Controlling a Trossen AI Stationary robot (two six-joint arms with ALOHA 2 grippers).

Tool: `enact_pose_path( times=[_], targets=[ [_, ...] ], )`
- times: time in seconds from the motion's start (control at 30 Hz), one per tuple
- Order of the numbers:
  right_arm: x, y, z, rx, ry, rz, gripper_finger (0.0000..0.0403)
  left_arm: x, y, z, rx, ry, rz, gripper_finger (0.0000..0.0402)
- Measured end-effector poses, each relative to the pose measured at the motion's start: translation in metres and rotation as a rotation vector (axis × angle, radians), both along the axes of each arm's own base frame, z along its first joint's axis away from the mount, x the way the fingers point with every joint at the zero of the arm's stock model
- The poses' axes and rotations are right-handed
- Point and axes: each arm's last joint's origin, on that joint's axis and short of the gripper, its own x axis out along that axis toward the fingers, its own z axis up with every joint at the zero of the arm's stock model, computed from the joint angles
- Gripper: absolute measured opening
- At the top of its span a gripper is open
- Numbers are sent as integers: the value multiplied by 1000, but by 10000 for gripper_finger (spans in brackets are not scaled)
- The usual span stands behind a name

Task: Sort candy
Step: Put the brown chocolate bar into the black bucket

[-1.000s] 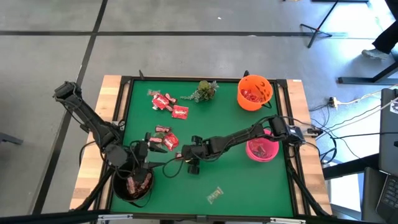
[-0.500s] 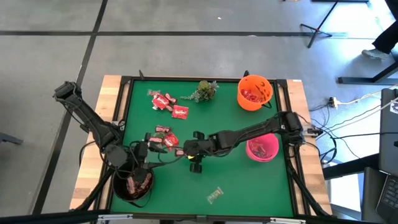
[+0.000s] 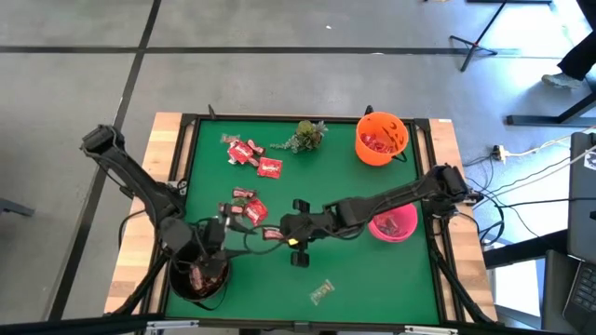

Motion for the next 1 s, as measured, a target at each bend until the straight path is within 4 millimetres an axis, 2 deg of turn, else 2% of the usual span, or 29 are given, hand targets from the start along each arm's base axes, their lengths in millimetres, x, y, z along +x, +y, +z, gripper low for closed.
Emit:
enact_pose_path(
  times=[0.23,0.4,0.7,1.0],
  targets=[
    [1,-1,1,-2,-13,-7,87,18,3,-18,21,67,3,220],
    [2,0,2,1,-30,-7,87,28,11,-22,25,76,50,220],
    [4,1,5,5,-64,2,87,37,22,-23,-45,96,35,220],
    [6,1,7,12,-91,19,88,44,22,-37,-28,147,45,220]
  ],
)
